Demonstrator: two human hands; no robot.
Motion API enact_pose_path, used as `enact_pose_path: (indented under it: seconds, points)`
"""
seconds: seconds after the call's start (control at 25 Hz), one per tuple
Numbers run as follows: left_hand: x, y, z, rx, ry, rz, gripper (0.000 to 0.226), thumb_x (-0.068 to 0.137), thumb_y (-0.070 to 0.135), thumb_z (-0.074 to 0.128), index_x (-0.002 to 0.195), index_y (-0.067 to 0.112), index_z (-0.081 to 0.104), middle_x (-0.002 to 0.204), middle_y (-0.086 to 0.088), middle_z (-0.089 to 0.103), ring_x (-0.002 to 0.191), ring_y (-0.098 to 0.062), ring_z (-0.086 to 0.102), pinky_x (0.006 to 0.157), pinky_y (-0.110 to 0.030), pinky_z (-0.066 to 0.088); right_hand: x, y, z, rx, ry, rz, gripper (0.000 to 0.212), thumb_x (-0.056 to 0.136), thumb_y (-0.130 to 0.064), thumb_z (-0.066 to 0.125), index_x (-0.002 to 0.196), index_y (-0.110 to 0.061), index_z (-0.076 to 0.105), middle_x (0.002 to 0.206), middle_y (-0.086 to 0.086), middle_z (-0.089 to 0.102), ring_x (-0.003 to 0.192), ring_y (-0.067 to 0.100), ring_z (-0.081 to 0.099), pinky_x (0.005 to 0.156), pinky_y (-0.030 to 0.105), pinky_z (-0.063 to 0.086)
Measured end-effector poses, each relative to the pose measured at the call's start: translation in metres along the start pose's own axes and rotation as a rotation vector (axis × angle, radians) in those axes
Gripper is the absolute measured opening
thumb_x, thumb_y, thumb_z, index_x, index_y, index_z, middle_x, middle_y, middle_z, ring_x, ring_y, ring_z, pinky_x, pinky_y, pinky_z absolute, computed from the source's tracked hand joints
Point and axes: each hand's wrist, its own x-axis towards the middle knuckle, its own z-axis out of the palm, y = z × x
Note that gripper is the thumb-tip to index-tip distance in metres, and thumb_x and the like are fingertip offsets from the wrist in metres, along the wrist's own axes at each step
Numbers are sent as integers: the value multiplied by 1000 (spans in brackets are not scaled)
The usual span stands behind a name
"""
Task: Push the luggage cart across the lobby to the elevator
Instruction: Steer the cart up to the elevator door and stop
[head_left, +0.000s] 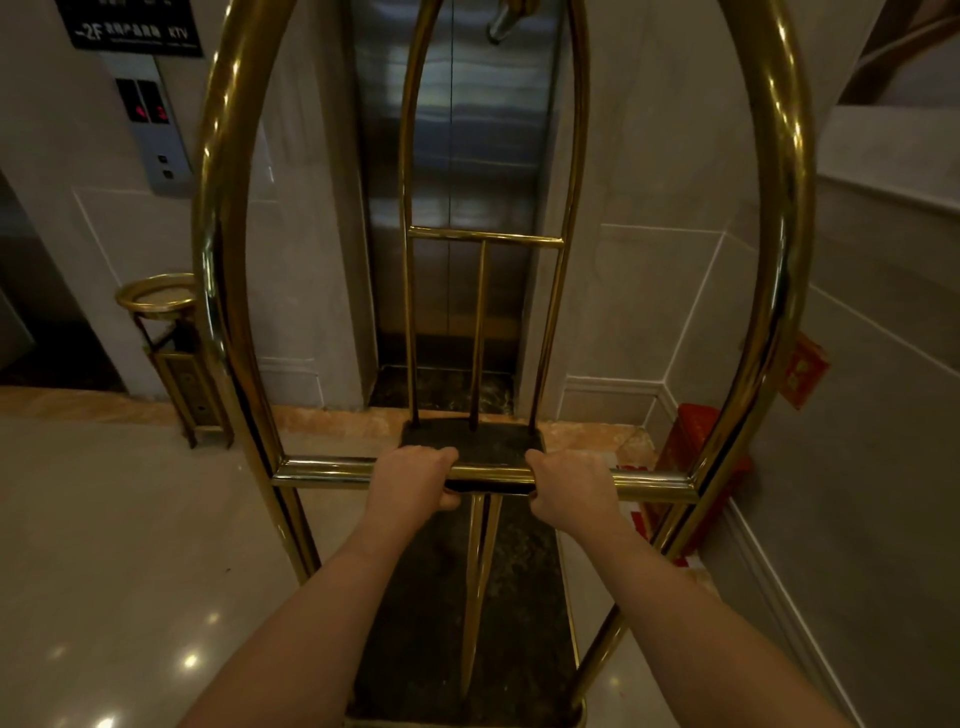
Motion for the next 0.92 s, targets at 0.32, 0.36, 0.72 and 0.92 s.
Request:
enact_pose_path:
  seconds: [0.32, 0.36, 0.72, 0.92]
  points:
    - [0, 2, -1, -6, -6, -22, 30, 71, 41, 74, 89, 32, 52, 74, 9, 53, 68, -12, 52, 60, -30, 41, -1, -1, -1, 34, 2, 23, 30, 83, -33, 68, 109, -25, 56, 77, -6, 56, 69, 16, 57, 59, 31, 46]
    - [-1, 3, -2, -9, -7, -22, 30, 71, 41, 73, 90, 32, 52, 76, 9, 54, 70, -12, 53, 61, -30, 41, -2, -1, -2, 40, 5, 33, 29, 84, -32, 69, 109, -25, 56, 77, -6, 54, 70, 16, 56, 59, 31, 44]
    - [-11, 9, -11, -20, 4, -18, 28, 76, 37, 71, 96, 30, 52, 84, 7, 57, 79, -13, 55, 66, -31, 39, -8, -7, -6, 66, -19, 37, 28, 86, -25, 67, 112, -23, 56, 89, -1, 62, 82, 21, 60, 70, 35, 46]
    - [-17, 9, -12, -11, 23, -6, 26, 76, 36, 72, 92, 29, 53, 82, 7, 59, 75, -13, 54, 65, -30, 40, -11, -7, -2, 46, -12, 20, 27, 86, -28, 67, 111, -23, 57, 80, -4, 55, 72, 17, 55, 63, 32, 47]
